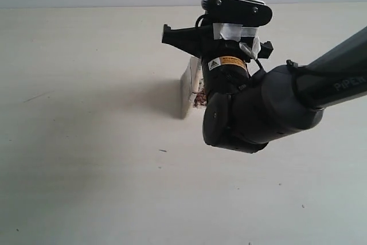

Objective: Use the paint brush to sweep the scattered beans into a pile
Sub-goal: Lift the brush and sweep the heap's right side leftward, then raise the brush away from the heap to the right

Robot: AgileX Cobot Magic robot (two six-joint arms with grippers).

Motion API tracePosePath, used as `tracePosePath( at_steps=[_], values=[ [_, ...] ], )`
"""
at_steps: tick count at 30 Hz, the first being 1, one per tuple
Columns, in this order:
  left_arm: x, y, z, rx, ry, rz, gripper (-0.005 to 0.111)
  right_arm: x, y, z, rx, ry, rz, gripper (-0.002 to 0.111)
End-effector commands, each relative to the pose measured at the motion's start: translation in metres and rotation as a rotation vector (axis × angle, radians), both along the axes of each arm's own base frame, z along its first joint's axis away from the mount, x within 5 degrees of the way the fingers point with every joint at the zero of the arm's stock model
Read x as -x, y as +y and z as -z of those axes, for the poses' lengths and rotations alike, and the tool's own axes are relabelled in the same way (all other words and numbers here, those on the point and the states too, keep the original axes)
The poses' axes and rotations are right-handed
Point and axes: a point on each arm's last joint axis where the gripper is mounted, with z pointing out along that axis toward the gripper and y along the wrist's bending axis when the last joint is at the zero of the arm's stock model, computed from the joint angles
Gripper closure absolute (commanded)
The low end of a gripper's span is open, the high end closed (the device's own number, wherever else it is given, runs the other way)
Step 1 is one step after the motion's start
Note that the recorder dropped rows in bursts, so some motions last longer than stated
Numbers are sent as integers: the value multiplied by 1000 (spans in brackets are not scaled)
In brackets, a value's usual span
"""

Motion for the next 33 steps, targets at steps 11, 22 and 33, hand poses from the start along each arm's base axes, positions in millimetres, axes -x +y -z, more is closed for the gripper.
tracePosePath(
  at_steps=[11, 22, 33],
  values=[
    [0, 0, 0, -4, -6, 4, 107, 23, -43, -95, 268, -61, 164, 108],
    [0, 0, 0, -4, -6, 4, 107, 37, -75, -68, 433, 18, 204, 108],
    [0, 0, 0, -4, -6, 4, 107, 26, -74, -14, 298, 95, 147, 108]
  ],
)
